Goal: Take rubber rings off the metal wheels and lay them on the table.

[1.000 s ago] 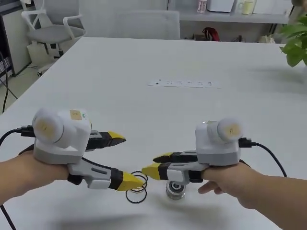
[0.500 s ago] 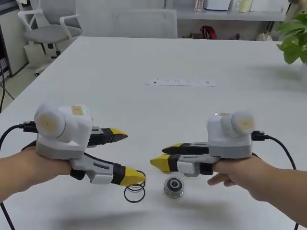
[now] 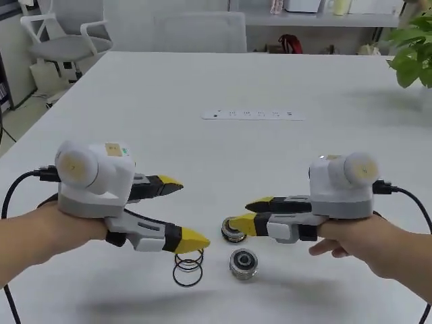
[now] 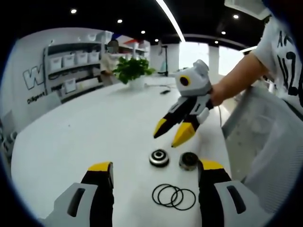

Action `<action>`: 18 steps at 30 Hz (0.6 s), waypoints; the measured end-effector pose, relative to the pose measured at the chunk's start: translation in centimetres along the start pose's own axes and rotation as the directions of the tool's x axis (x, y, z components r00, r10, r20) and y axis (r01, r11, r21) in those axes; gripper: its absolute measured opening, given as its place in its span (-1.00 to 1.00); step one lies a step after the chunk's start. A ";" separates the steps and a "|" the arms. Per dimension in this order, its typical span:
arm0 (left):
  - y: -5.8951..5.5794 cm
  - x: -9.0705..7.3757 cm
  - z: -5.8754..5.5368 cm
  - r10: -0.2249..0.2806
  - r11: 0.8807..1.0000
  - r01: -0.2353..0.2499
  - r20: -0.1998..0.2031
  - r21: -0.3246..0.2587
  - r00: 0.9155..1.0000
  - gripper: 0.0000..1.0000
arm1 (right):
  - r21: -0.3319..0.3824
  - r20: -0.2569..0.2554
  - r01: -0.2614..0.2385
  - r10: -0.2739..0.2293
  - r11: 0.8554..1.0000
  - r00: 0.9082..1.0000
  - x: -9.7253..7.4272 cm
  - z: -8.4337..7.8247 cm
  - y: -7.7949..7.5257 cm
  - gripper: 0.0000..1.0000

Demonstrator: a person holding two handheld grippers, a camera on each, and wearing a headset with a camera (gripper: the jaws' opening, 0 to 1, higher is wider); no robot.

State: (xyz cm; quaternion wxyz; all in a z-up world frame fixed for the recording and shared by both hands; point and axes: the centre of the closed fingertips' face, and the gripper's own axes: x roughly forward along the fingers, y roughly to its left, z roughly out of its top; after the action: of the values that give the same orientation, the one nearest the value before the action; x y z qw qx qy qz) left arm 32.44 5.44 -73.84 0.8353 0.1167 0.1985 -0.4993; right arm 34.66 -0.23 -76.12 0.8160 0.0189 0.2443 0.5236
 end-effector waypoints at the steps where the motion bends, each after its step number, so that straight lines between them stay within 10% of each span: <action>1: 0.0 0.0 0.0 0.000 1.000 0.000 0.000 0.000 1.000 0.48 | -0.001 0.000 0.002 -0.002 1.000 1.000 -0.1 0.0 -0.1 -0.36; 18: 0.9 1.4 0.1 0.010 0.999 -0.010 0.002 -0.031 1.000 0.44 | -0.031 -0.036 0.048 -0.049 0.998 0.998 -1.5 -1.5 -1.6 -0.36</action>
State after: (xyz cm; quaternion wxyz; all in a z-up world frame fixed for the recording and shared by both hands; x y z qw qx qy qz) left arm 33.82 4.66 -74.37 0.8397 0.1042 0.2049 -0.4919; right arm 34.88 -2.63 -77.34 0.8240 -0.0087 0.2518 0.5075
